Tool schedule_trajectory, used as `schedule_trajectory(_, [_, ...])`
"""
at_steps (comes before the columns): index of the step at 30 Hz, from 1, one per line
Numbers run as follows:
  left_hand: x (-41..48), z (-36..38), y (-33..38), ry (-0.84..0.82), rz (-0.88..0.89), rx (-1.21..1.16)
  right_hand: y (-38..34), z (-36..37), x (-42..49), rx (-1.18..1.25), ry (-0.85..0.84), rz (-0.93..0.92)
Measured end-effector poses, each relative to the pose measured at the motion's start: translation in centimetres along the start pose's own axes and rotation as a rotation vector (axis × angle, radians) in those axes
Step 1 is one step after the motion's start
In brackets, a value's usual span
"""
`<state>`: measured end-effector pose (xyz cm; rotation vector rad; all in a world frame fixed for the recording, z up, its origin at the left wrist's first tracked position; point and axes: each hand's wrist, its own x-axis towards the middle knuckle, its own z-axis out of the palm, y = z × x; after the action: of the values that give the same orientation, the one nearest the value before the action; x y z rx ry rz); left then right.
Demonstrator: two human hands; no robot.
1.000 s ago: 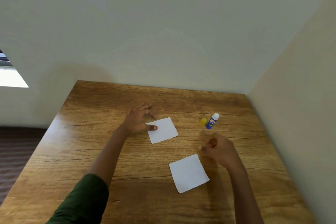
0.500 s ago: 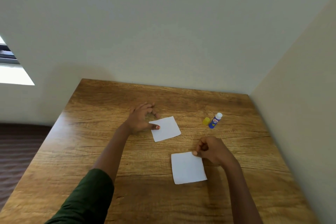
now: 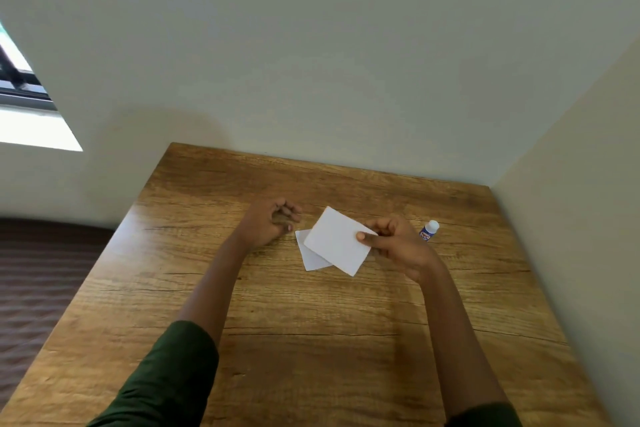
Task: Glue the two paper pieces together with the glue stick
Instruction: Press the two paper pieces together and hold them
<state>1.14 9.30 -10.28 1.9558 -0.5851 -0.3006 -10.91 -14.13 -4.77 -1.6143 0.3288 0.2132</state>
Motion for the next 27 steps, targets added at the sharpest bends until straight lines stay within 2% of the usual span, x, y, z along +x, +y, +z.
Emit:
schedule_trajectory(7, [0.1, 0.0, 0.0, 0.025, 0.009, 0.042, -0.7, 1.2, 4.0, 0.131, 0.057, 0.088])
schedule_trajectory(10, [0.0, 0.0, 0.0, 0.03, 0.008, 0.04, -0.6, 1.7, 4.8, -0.004, 0.055, 0.107])
schedule_trajectory(16, [0.0, -0.1, -0.1, 0.039, 0.009, 0.017, -0.1, 2.4, 5.8, -0.451, 0.106, 0.007])
schedule_trajectory(27, [-0.1, -0.1, -0.1, 0.053, -0.013, -0.044, 1.3, 2.6, 6.0, -0.405, 0.2, 0.01])
